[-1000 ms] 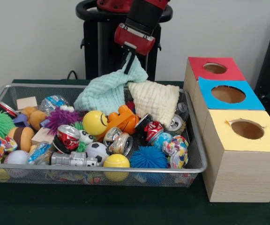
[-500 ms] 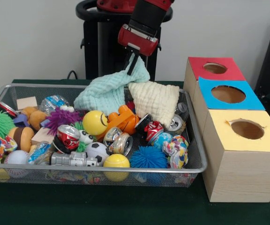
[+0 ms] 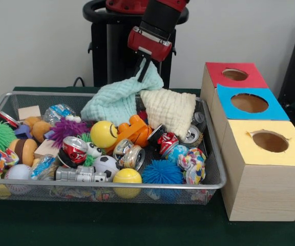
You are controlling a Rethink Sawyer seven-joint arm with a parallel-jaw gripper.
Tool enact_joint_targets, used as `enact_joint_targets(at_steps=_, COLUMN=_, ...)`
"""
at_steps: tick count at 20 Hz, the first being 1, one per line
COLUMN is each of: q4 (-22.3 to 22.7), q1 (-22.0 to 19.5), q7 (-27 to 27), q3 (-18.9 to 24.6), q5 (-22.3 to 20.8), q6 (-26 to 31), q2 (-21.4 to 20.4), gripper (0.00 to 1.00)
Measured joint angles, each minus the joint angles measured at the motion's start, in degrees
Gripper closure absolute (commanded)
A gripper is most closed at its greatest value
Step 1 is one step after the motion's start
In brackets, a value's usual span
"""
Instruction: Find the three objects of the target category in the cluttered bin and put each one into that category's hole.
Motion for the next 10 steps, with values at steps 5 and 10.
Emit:
enact_joint_targets(at_steps=5, q4=0.00, q1=-0.54, q7=0.00, q3=0.00, q5=0.00, q6=0.00, q2=0.00, gripper=1.00)
enact_joint_targets(at_steps=10, q4=0.00, q1=-1.70, q7=0.00, q3=0.00, q5=0.00, q6=0.00, q2=0.00, gripper=0.00)
